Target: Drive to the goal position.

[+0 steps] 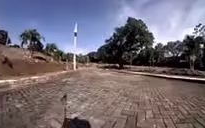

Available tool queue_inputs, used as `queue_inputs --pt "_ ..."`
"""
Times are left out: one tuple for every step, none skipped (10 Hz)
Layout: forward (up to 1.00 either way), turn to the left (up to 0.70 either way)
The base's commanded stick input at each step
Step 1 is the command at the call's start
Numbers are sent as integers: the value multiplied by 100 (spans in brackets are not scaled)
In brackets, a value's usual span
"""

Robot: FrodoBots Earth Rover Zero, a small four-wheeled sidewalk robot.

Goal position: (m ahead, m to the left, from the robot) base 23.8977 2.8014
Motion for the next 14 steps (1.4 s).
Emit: queue_inputs --pt "100 0" --pt "100 0" --pt "100 0" --pt "100 0" --pt "100 0" --pt "100 0" --pt "100 0" --pt "100 0" --pt "100 0" --pt "100 0" --pt "100 0" --pt "100 -25" --pt "100 -27" --pt "100 -27"
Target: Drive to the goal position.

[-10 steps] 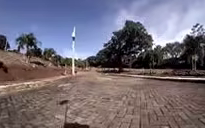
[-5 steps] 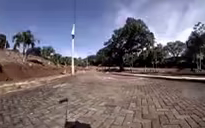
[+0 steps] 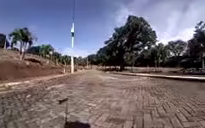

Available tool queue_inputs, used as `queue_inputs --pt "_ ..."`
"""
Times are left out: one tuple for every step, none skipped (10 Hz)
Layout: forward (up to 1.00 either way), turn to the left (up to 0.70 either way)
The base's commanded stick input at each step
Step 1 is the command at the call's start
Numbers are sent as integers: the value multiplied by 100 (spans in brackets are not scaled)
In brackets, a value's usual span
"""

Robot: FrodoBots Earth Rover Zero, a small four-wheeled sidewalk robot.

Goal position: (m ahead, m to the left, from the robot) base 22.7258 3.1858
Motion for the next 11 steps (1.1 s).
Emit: queue_inputs --pt "100 -27" --pt "100 -27" --pt "100 -2" --pt "100 0" --pt "100 0" --pt "100 0" --pt "100 0" --pt "100 0" --pt "100 0" --pt "100 0" --pt "100 0"
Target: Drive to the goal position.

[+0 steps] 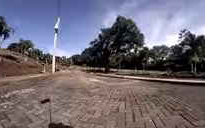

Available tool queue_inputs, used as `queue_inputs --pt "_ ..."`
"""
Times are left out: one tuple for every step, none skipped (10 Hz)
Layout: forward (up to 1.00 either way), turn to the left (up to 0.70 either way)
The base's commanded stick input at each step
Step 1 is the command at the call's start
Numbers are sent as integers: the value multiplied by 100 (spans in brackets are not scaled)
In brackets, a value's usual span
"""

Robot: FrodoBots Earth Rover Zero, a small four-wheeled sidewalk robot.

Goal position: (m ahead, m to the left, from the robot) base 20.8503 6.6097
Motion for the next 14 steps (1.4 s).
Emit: queue_inputs --pt "100 0" --pt "100 0" --pt "100 0" --pt "100 0" --pt "100 0" --pt "100 0" --pt "100 0" --pt "100 0" --pt "100 0" --pt "100 0" --pt "100 0" --pt "100 0" --pt "100 0" --pt "100 0"
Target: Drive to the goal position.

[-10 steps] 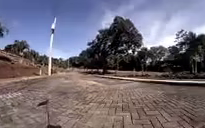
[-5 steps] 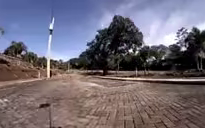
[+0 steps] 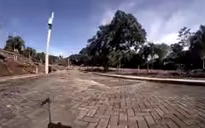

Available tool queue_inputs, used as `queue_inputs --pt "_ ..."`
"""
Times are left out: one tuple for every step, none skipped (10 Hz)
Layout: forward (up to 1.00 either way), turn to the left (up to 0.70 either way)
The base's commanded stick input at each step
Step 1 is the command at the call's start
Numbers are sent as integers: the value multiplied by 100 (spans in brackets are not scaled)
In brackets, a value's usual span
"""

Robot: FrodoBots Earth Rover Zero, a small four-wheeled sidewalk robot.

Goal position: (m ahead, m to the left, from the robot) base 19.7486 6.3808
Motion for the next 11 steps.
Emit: queue_inputs --pt "100 0" --pt "100 0" --pt "100 0" --pt "100 0" --pt "100 0" --pt "100 0" --pt "100 0" --pt "100 0" --pt "100 0" --pt "100 0" --pt "100 0"
